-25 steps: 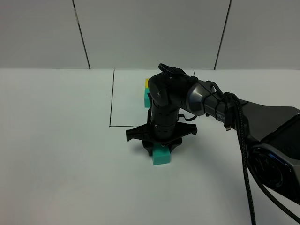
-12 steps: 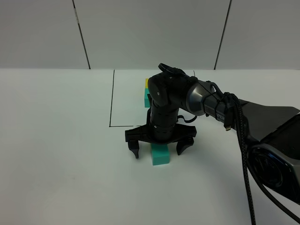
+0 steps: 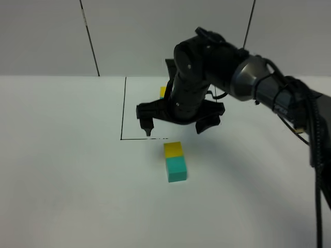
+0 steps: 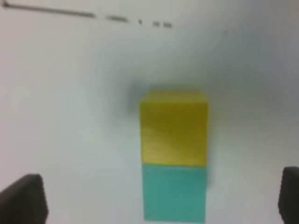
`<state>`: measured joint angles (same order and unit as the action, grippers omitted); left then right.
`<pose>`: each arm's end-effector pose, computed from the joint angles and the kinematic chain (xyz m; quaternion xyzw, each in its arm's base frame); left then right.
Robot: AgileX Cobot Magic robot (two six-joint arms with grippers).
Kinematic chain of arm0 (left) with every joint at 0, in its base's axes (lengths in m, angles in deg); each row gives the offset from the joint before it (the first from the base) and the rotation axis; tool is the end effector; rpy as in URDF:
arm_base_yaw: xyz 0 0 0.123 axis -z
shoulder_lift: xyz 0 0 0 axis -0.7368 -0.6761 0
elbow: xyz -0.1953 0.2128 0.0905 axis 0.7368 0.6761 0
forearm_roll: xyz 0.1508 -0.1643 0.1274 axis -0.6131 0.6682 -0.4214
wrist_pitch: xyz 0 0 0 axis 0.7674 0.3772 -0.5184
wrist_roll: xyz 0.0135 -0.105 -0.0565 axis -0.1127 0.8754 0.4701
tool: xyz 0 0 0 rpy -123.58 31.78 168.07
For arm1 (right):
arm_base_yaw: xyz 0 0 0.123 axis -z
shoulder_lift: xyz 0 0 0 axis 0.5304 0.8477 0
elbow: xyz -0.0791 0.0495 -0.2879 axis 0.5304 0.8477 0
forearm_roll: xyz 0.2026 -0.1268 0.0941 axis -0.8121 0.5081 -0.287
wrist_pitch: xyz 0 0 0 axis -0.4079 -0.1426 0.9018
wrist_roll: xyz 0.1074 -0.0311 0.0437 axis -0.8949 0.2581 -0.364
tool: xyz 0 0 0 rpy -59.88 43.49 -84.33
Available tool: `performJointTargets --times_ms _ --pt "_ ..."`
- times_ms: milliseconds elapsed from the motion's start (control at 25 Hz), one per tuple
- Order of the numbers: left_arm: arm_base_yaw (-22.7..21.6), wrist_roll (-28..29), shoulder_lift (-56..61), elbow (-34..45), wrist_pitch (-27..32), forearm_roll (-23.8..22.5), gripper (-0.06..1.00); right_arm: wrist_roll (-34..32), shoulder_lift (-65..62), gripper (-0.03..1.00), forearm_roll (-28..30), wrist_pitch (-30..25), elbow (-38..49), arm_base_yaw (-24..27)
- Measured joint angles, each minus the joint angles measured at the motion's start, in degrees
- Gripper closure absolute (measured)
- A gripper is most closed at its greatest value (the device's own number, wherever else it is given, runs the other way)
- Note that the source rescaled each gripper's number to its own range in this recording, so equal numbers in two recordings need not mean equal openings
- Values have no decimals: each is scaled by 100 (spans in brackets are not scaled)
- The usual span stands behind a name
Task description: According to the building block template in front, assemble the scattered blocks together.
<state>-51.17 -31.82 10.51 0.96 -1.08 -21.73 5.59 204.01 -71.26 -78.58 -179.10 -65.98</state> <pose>0.0048 -0.0237 0.2690 0.0854 0.8442 -0.0313 0.5283 0.4119 0.2794 0.2191 -0.0523 0.9849 0.0911 0.1374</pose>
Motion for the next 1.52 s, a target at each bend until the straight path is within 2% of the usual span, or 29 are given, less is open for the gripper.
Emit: performJointTargets --times_ms 120,360,520,680,920,1080,1520 --pt "0 0 0 0 0 0 4 150 -463 -3 -101 53 0 441" --pt "0 0 0 0 0 0 4 710 -1141 -3 -291 57 180 1991" --pt "0 0 0 0 0 0 4 1016 -2023 -3 -65 282 1253 2824" --pt "0 0 0 0 0 0 4 1101 -3202 -3 338 763 2806 3303" --pt "0 0 0 0 0 0 4 1389 -5161 -3 619 906 4504 3367" --pt "0 0 0 0 0 0 4 1570 -6519 -3 657 892 5365 3169" --pt "0 0 0 0 0 0 4 2648 -9746 -3 -31 466 7244 3142"
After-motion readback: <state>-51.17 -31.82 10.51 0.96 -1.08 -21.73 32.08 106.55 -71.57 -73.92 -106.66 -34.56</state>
